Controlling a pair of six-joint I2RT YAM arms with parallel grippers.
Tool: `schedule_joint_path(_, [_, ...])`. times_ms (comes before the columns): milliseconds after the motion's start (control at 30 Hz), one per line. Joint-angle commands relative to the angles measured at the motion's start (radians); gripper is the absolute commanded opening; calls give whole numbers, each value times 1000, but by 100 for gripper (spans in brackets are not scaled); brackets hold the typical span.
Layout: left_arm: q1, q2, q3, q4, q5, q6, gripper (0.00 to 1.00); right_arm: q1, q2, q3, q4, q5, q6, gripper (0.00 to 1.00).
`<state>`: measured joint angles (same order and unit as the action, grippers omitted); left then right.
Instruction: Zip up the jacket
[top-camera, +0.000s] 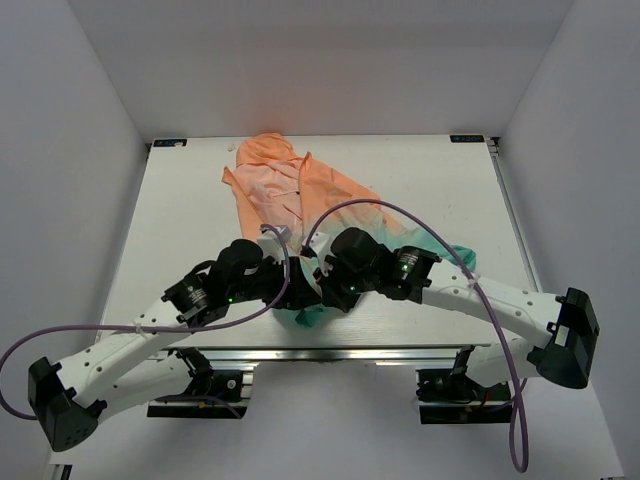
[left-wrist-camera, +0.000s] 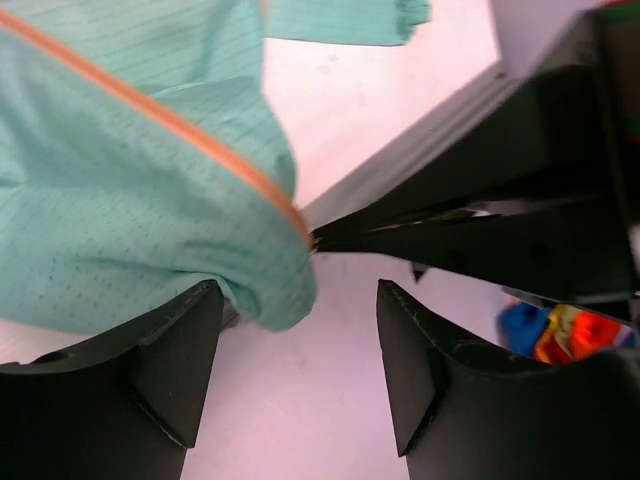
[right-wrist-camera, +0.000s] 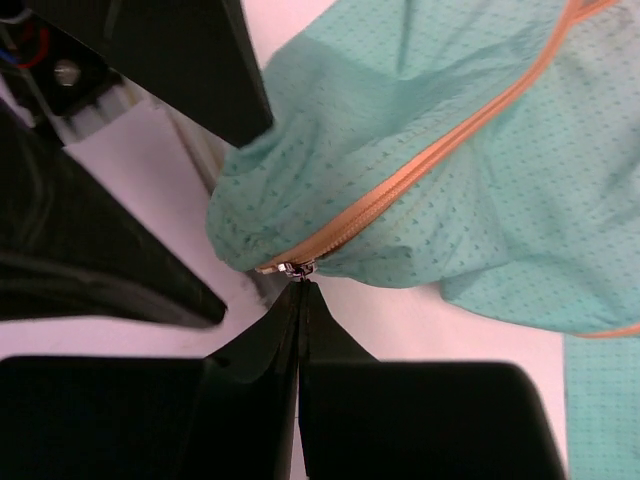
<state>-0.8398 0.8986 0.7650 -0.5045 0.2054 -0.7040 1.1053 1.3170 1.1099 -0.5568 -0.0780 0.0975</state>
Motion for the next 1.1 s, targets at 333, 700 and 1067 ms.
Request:
schedule_joint_path(333, [-2, -12, -15, 95, 134, 26, 69, -67, 7, 103, -34, -166, 76, 0])
schedule_joint_path(700, [-2, -1, 121, -149, -65, 113, 96, -163, 31, 90, -63, -181, 93, 0])
schedule_joint_path(1067, [-80, 42, 157, 4, -98, 411, 98, -242, 94, 154, -124, -327, 93, 0])
